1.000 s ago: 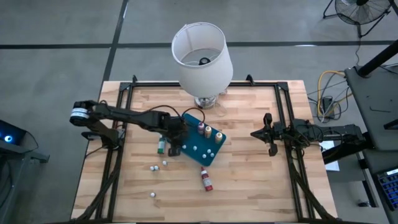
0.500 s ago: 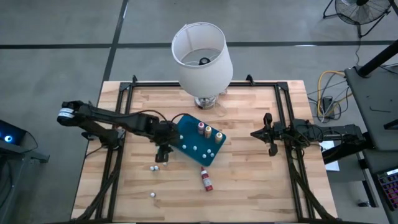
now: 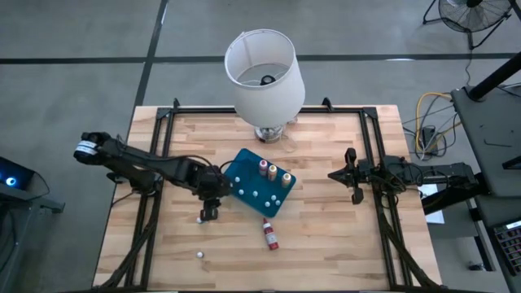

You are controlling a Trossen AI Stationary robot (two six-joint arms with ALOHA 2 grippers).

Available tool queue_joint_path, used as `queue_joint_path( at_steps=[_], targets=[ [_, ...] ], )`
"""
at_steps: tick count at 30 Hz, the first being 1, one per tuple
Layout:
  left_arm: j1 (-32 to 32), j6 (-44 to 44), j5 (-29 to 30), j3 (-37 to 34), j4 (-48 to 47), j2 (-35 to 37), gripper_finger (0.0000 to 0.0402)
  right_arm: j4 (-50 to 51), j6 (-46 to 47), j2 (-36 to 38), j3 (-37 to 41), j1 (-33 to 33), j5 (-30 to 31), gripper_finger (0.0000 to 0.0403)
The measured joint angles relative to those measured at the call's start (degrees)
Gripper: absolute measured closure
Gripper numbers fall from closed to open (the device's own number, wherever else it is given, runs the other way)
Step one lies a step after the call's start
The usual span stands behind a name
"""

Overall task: Pick & Place food coloring
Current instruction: Put the small black food coloring bottle into the blue container

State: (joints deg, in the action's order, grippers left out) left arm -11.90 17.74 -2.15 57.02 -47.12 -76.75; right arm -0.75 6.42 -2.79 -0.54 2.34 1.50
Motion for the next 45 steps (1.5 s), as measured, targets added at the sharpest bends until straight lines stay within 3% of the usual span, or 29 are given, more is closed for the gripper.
queue_joint_path(
  at_steps=[10,22,32,45],
  targets=[
    [-1.4,5.1,-0.4,-1.5,0.6,1.1,0.0234,0.0,0.0,0.0,0.0,0.0,0.0,0.0394],
    [-6.2,9.4,-0.8,-4.0,1.3,1.2,0.0232,0.0,0.0,0.0,0.0,0.0,0.0,0.0394],
    [-7.3,5.4,0.0,-10.7,9.8,1.1,0.0232,0.0,0.0,0.0,0.0,0.0,0.0,0.0394],
    [-7.3,5.1,0.1,-14.4,14.1,-0.4,0.0232,0.0,0.0,0.0,0.0,0.0,0.0,0.0394]
  ],
)
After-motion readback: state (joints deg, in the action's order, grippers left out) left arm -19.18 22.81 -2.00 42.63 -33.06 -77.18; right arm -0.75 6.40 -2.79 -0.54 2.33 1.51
